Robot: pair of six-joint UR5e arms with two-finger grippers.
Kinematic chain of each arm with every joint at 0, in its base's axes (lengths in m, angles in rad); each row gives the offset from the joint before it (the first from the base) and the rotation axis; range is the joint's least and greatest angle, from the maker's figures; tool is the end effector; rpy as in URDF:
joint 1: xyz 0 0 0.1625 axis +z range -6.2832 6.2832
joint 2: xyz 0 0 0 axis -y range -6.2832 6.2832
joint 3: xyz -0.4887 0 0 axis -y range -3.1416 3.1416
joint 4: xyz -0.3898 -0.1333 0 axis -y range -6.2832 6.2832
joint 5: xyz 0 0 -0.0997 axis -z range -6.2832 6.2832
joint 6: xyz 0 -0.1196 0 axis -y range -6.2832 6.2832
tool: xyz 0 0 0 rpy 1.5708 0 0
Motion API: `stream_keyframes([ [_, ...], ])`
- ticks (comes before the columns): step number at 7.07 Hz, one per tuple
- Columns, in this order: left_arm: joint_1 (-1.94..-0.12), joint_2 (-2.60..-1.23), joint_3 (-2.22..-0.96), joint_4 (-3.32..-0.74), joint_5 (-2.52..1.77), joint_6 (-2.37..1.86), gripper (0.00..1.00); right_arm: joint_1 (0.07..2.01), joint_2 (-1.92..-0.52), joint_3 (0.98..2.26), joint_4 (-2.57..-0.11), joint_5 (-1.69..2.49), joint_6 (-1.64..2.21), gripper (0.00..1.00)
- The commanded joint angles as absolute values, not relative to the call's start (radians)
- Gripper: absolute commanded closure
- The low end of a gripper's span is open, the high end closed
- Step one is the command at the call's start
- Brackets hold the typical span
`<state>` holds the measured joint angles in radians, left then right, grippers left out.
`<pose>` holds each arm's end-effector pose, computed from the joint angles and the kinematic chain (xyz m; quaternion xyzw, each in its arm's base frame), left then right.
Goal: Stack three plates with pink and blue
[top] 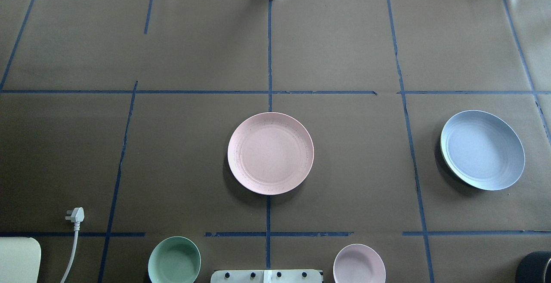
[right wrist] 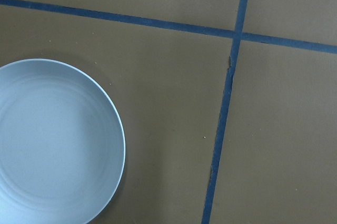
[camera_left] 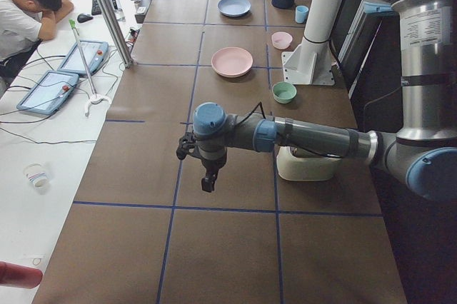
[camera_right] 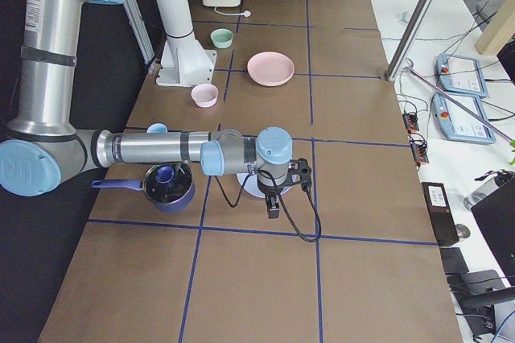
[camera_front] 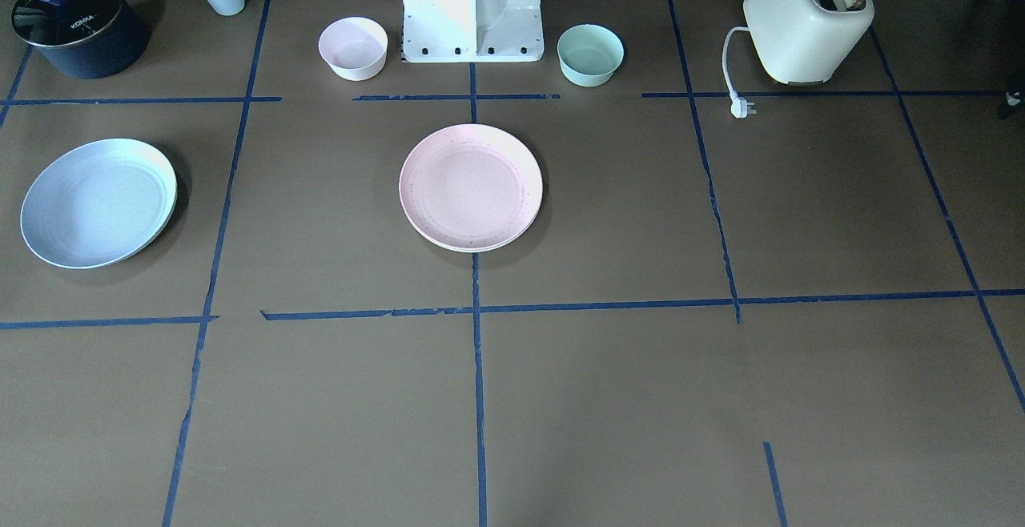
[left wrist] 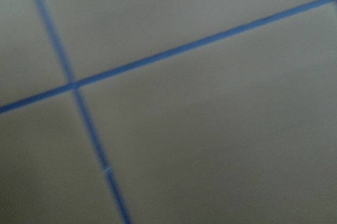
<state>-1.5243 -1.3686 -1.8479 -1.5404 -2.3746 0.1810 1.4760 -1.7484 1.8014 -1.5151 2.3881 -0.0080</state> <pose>-0.0288 -0.3956 0.6906 0.0467 0.3888 0.1131 0.9132 0.0070 -0.4134 0.6934 0.0326 -0.3986 -0.0686 0.9140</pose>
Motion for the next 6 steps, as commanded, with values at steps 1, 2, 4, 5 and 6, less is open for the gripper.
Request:
stream_keyframes([
  [1,-1.591,-1.281,-1.812,-1.551,-2.434,0.226,0.0,1.451,-1.762,1.789,-1.43,2.402,0.105,0.0],
  [2,-1.591,-1.284,-1.79,-1.554,-2.442,0.229,0.0,1.416,-1.802,1.735,-1.229,2.408,0.25,0.0],
  [4,-1.591,-1.279,-1.793,-1.554,-2.444,0.232,0.0,1.282,-1.802,1.497,-0.694,2.405,0.613,0.01],
  [5,-1.591,-1.279,-1.802,-1.554,-2.444,0.23,0.0,1.19,-1.799,1.474,-0.523,2.381,0.838,0.01],
  [6,-1.591,-1.279,-1.807,-1.554,-2.444,0.23,0.0,1.105,-1.799,1.47,-0.473,2.317,0.921,0.02],
])
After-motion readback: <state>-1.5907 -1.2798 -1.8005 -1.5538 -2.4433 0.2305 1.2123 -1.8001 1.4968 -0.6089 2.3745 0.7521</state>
